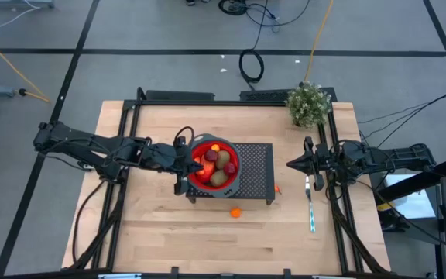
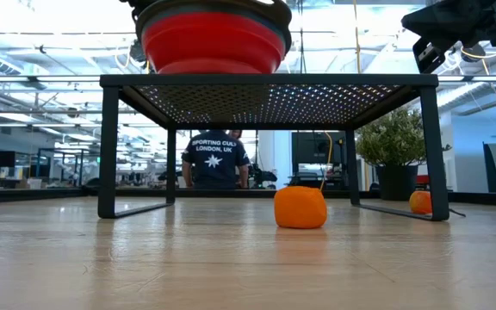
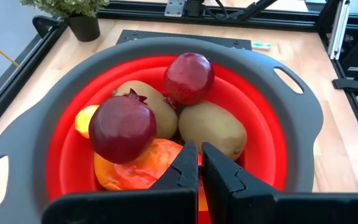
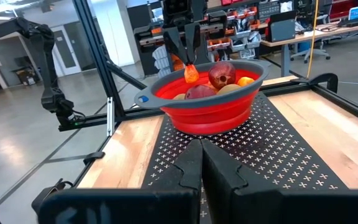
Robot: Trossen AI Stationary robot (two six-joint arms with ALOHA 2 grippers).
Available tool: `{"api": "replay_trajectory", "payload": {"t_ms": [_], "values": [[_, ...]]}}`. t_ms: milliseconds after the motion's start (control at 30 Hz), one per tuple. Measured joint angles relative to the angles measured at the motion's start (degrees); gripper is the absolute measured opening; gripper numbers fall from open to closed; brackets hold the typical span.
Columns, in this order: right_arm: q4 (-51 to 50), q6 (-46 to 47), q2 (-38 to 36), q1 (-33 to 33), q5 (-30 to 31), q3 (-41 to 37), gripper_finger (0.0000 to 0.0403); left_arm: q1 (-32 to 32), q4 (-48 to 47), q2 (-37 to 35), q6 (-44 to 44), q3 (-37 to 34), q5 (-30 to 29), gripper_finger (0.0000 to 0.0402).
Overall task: Pick & Place Fruit
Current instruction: Put the peach into the red colander on the shelf
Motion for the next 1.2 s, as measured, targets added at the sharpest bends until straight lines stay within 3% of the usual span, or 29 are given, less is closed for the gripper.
{"api": "replay_trajectory", "payload": {"t_ms": [833,1200], "values": [[0.22,0.00,0.01,0.00,0.08,0.00,0.0000,0.00,-1.57,-0.01,1.42,-0.04,-0.82,0.0008],[0.22,0.02,0.00,0.00,0.08,0.00,0.0000,0.00,-1.57,-0.02,0.96,-0.03,-0.97,0.0073]]}}
